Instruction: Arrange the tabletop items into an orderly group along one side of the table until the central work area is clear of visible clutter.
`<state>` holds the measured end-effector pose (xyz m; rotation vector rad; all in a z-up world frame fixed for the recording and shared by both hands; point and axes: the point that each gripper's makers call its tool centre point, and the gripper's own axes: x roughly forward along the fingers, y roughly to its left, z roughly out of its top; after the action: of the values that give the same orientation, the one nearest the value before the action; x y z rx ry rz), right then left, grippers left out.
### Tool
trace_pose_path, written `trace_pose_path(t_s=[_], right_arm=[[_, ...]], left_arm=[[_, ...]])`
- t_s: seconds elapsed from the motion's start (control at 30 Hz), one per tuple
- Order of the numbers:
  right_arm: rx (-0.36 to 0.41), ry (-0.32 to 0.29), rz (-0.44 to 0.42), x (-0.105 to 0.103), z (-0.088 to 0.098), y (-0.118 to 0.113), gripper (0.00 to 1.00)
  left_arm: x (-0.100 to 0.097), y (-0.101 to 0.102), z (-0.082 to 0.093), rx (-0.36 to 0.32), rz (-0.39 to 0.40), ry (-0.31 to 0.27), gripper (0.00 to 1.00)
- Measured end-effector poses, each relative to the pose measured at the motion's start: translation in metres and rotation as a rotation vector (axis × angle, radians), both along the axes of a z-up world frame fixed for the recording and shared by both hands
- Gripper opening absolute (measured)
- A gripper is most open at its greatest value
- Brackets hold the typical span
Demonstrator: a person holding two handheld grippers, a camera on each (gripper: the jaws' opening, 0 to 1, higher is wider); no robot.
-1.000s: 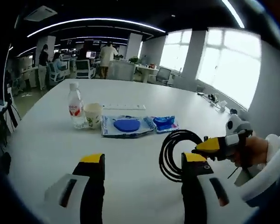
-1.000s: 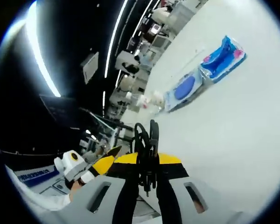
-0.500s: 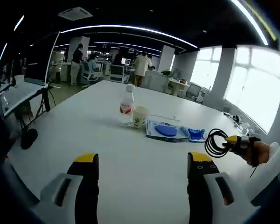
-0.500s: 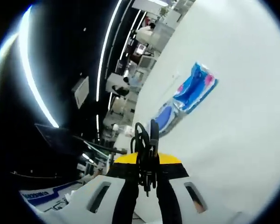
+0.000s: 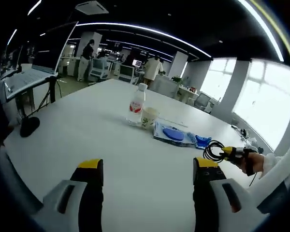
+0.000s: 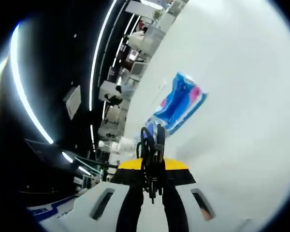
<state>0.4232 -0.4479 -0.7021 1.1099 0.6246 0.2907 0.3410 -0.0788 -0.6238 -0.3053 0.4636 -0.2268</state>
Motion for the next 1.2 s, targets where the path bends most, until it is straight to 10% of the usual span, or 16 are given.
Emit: trace_pose_path(t_s=[0.67, 1.2], right_arm=[[-0.194, 0.058, 0.041, 0.0, -0.026, -0.007, 0.11], [-0.507, 0.065, 0.111, -0.002, -0.04, -0.015, 0.14]], left_arm=[[0.004, -0.004, -0.008, -0.031, 0.011, 0.026, 0.75], [-0.001, 0.002, -0.014, -0.05, 0.028, 0.048, 0.73]])
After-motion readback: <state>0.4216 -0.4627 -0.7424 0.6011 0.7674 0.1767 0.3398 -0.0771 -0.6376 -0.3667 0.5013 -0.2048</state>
